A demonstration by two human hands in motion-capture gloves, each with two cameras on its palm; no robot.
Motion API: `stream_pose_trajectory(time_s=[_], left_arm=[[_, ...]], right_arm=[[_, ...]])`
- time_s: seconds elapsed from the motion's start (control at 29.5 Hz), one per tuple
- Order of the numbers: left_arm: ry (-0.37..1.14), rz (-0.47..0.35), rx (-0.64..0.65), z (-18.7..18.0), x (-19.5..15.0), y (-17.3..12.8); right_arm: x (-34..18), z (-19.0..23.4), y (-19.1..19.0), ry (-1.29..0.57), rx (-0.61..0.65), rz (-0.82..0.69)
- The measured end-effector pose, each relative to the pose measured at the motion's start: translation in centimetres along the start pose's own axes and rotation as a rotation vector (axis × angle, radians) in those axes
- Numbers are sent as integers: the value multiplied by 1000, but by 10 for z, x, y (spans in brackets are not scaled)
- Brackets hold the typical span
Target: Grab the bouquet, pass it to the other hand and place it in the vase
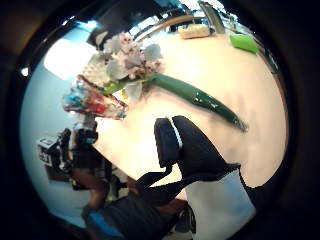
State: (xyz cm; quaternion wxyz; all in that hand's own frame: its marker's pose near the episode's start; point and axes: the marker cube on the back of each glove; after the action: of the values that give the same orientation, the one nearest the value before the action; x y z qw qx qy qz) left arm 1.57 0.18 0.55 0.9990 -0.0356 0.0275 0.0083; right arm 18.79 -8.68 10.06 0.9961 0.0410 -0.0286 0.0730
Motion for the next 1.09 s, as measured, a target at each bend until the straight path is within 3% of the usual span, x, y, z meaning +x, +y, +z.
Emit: stream_pose_trajectory(time_s=[0.2,0.34,0.48,0.54,0.71,0.85,1.09], left_arm=[[12,4,-12,3,-3,-2],[15,17,-12,15,-15,-14],[19,15,-32,17,-17,-13],[23,18,-39,21,-20,-16],[42,27,-38,25,-20,-19],[48,17,-59,15,-9,-7],[48,31,-57,20,-10,-13]], right_arm=[[14,56,-25,-29,-145,26],[4,71,-20,-39,-275,5],[-16,85,-21,-247,-314,-118],[-15,95,-24,-275,-327,-109],[-1,117,-40,-80,-184,-16],[-5,107,-40,15,-41,-14],[-8,101,-34,22,68,53]])
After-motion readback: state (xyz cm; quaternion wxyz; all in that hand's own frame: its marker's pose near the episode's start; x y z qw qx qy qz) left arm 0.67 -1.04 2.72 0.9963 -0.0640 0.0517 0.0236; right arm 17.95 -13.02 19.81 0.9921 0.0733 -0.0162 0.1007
